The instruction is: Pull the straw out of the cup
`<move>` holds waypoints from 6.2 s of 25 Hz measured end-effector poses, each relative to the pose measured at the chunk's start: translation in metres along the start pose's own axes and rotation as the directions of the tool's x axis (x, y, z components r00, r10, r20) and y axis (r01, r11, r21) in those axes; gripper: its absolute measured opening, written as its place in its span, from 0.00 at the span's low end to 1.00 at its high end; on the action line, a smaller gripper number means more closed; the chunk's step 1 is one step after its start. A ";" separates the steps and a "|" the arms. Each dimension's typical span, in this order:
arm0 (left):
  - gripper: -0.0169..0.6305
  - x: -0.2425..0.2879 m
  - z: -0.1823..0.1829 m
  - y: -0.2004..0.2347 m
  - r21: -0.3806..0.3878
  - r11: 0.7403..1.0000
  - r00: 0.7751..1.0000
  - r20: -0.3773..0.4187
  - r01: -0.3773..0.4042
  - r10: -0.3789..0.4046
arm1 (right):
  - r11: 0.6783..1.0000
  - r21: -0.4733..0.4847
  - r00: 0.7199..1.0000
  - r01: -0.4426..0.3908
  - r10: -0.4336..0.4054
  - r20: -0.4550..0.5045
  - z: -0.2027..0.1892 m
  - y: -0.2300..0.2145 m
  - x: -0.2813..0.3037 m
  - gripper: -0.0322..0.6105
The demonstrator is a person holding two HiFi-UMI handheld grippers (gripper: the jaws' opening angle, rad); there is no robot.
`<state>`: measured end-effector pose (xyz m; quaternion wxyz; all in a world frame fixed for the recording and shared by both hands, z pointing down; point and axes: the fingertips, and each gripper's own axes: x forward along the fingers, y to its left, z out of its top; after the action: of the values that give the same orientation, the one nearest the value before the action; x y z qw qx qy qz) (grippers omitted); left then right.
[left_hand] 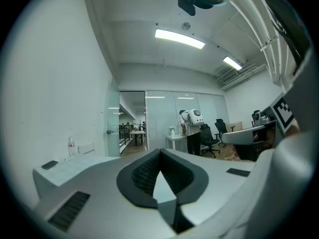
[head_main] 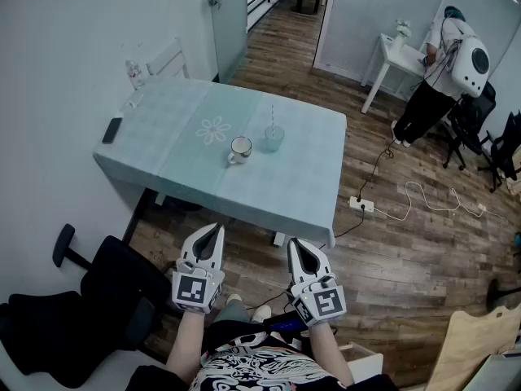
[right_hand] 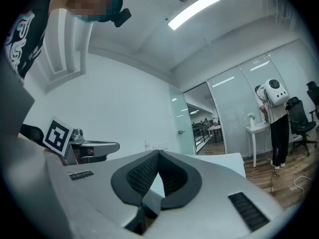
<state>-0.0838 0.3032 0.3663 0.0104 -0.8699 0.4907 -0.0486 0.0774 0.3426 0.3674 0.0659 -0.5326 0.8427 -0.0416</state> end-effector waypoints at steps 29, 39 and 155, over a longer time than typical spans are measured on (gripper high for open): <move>0.06 0.018 -0.017 0.031 -0.049 0.998 0.999 -0.027 -0.047 0.046 | 0.998 0.046 0.999 -0.043 0.043 -0.012 -0.011 -0.014 0.040 0.03; 0.06 0.127 -0.018 0.107 -0.026 0.999 0.999 -0.028 -0.026 0.025 | 0.999 0.008 0.998 0.040 -0.039 -0.052 -0.020 -0.066 0.158 0.03; 0.14 0.347 -0.164 0.109 0.010 0.888 0.814 -0.403 0.460 -0.418 | 0.992 0.112 0.917 0.063 -0.013 -0.398 -0.168 -0.143 0.323 0.03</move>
<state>-0.0140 -0.0448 0.5479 -0.0523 -0.9302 0.2653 -0.2481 0.0421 -0.0101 0.5322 -0.0744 -0.5243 0.8240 -0.2015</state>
